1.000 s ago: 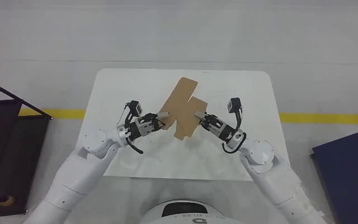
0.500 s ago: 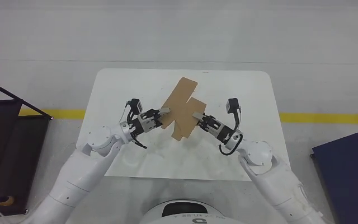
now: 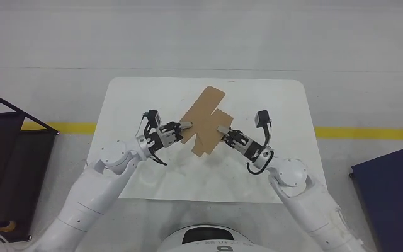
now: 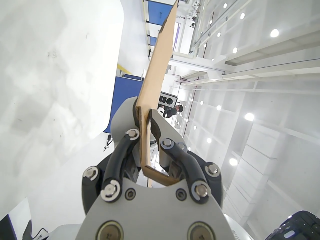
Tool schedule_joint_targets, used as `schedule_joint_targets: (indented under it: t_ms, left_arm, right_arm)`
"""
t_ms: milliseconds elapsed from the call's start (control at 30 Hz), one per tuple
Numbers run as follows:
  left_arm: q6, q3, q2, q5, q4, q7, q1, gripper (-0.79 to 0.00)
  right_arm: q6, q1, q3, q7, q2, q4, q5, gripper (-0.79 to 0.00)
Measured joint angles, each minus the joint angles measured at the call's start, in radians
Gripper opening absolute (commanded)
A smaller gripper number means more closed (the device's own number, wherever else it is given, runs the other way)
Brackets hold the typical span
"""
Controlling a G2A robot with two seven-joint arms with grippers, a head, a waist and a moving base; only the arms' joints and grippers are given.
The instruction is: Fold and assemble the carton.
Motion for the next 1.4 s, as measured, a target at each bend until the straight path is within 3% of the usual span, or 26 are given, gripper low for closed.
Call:
schedule_joint_targets:
  t_ms: [167, 300, 467, 567, 733, 900, 1100, 1300, 1400]
  left_arm:
    - [0.052, -0.018, -0.008, -0.138, 0.028, -0.051, 0.002, -0.785]
    - [0.168, -0.063, -0.014, -0.412, 0.096, -0.147, -0.008, -0.785]
    - [0.308, -0.097, -0.02, -0.63, 0.153, -0.207, -0.021, -0.785]
    - [0.449, -0.098, -0.028, -0.807, 0.188, -0.247, -0.031, -0.785]
    - [0.793, -0.063, -0.047, -1.176, 0.271, -0.232, -0.067, -0.785]
    - [0.964, 0.005, -0.063, -1.451, 0.329, -0.119, -0.094, -0.785]
    - [0.963, 0.167, -0.039, -1.864, 0.326, 0.18, -0.13, -0.785]
    - [0.963, 0.233, -0.003, -2.298, 0.305, 0.462, -0.146, -0.785]
    - [0.963, 0.246, 0.005, -2.407, 0.285, 0.549, -0.129, -0.785]
  right_arm:
    - [-0.011, -0.012, 0.02, 0.003, 0.0, -0.011, 0.019, 0.0]
    - [-0.064, -0.06, 0.079, 0.007, 0.009, -0.048, 0.039, 0.0]
    - [-0.128, -0.14, 0.156, 0.006, 0.019, -0.103, 0.052, 0.0]
    - [-0.157, -0.185, 0.187, 0.002, 0.023, -0.141, 0.044, 0.0]
    - [-0.191, -0.247, 0.214, -0.028, 0.026, -0.199, -0.021, 0.0]
    - [-0.183, -0.27, 0.206, -0.111, 0.023, -0.226, -0.146, 0.0]
    - [-0.186, -0.223, 0.124, -0.281, 0.004, -0.193, -0.345, 0.0]
    - [-0.166, -0.173, 0.026, -0.389, -0.017, -0.143, -0.509, 0.0]
    - [-0.173, -0.15, 0.003, -0.387, -0.023, -0.12, -0.504, 0.0]
